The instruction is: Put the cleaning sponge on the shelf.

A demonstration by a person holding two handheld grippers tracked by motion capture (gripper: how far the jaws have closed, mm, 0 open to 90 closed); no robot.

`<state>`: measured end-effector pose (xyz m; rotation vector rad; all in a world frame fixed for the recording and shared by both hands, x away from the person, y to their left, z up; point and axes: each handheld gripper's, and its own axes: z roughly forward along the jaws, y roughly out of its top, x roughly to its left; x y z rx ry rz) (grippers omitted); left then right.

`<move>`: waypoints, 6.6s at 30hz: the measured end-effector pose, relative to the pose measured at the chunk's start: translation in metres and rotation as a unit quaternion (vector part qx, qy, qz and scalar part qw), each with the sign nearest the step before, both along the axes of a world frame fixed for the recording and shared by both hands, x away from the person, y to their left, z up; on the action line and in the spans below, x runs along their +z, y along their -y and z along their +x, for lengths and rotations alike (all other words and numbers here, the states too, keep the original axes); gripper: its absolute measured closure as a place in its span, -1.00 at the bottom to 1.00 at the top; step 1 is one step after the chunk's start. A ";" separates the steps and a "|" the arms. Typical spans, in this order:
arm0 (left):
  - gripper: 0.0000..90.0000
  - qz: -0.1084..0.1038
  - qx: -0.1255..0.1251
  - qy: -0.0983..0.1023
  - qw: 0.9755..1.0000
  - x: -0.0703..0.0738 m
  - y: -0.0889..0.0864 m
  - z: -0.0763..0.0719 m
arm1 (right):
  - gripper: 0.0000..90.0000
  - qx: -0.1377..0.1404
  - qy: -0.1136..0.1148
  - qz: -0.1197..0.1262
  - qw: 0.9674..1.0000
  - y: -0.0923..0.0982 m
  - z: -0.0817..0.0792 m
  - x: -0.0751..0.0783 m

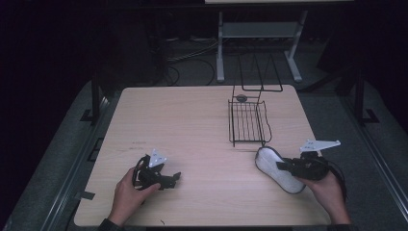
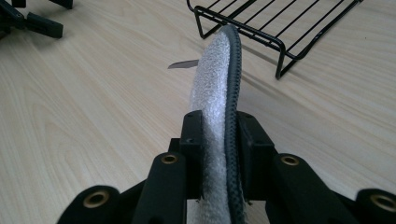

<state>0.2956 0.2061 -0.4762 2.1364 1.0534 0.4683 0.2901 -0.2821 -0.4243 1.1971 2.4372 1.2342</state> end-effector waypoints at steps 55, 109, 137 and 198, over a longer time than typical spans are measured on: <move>-0.72 -0.003 0.002 0.001 1.000 0.000 0.000 0.000 | 0.67 -0.029 0.074 0.066 0.995 0.012 0.042 0.050; -0.72 0.000 0.000 -0.001 1.000 0.000 0.000 0.000 | 0.66 -0.040 0.051 0.067 0.996 -0.051 0.154 0.042; -0.72 0.000 0.000 -0.001 1.000 0.000 0.000 0.000 | 0.48 -0.064 0.013 0.066 0.996 -0.058 0.178 0.008; -0.72 0.000 0.001 -0.001 1.000 0.000 0.000 0.000 | 1.00 -0.021 0.022 -0.033 0.999 -0.068 0.133 -0.004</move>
